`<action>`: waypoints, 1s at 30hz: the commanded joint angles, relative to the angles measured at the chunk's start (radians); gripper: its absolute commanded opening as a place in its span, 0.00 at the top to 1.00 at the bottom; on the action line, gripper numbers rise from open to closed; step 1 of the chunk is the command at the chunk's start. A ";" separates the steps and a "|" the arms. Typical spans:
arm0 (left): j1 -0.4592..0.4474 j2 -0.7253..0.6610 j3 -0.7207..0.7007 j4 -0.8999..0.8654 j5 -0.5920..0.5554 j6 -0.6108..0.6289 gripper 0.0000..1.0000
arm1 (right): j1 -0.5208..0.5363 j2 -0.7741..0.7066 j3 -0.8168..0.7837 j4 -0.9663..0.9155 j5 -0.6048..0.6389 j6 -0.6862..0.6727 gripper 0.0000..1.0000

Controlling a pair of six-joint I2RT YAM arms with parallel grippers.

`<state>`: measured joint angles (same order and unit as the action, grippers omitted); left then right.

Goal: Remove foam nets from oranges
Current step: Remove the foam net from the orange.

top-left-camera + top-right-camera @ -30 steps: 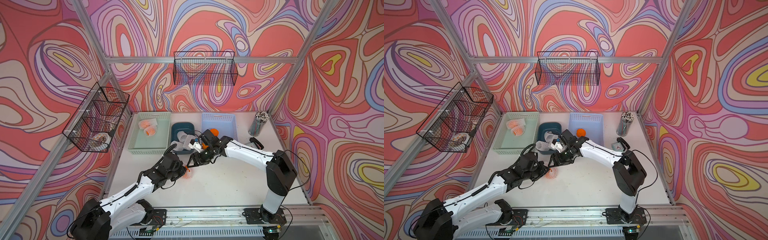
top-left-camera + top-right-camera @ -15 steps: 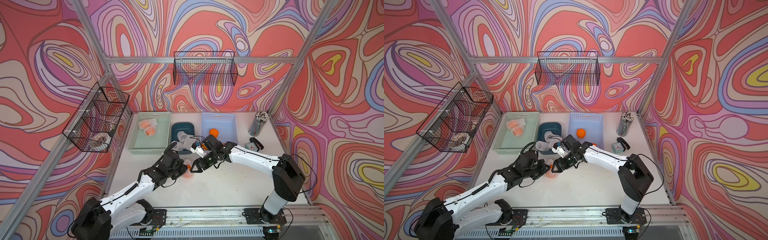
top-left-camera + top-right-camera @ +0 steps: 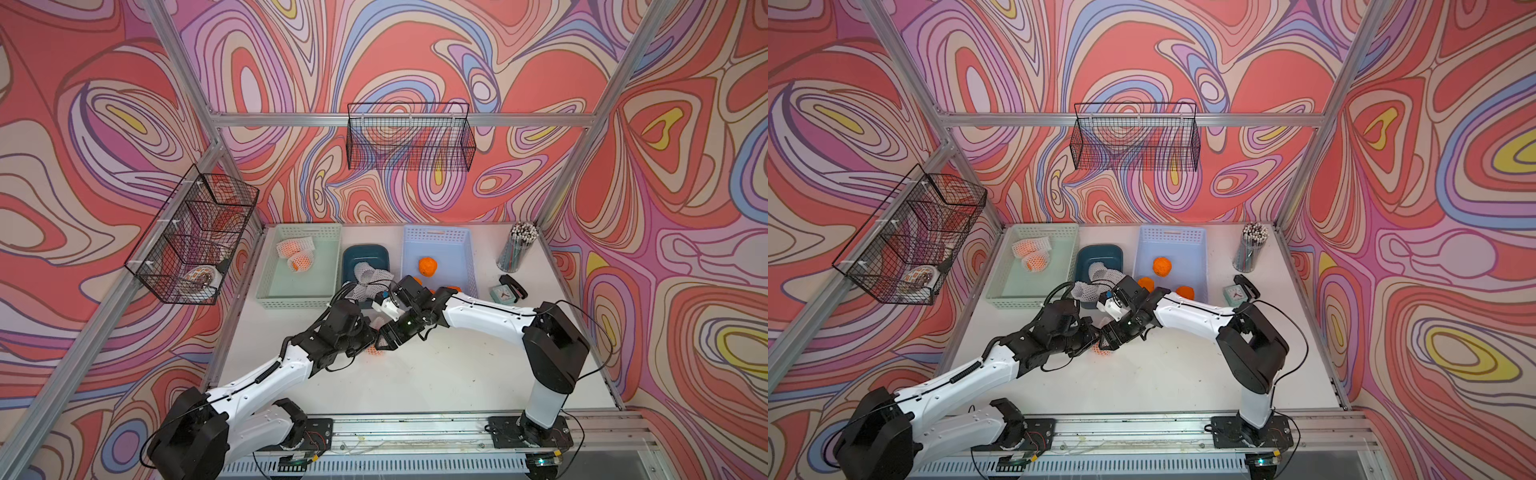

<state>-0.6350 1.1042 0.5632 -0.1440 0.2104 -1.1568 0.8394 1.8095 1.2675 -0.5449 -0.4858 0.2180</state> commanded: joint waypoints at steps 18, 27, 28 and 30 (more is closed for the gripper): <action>0.010 -0.065 -0.087 0.169 0.054 -0.048 0.98 | 0.003 0.047 0.094 0.015 0.089 0.025 0.89; 0.044 -0.204 -0.140 0.094 0.017 -0.047 0.52 | 0.004 0.029 0.162 -0.084 0.119 0.019 0.96; 0.046 -0.218 -0.146 0.089 0.012 -0.049 0.50 | 0.004 0.029 0.171 -0.097 0.123 0.018 0.96; 0.047 -0.250 -0.158 0.068 -0.002 -0.050 0.42 | 0.003 0.024 0.188 -0.123 0.129 0.015 0.96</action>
<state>-0.5953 0.8890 0.4286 -0.0227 0.2371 -1.1988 0.8410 1.8671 1.4220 -0.6094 -0.3832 0.2440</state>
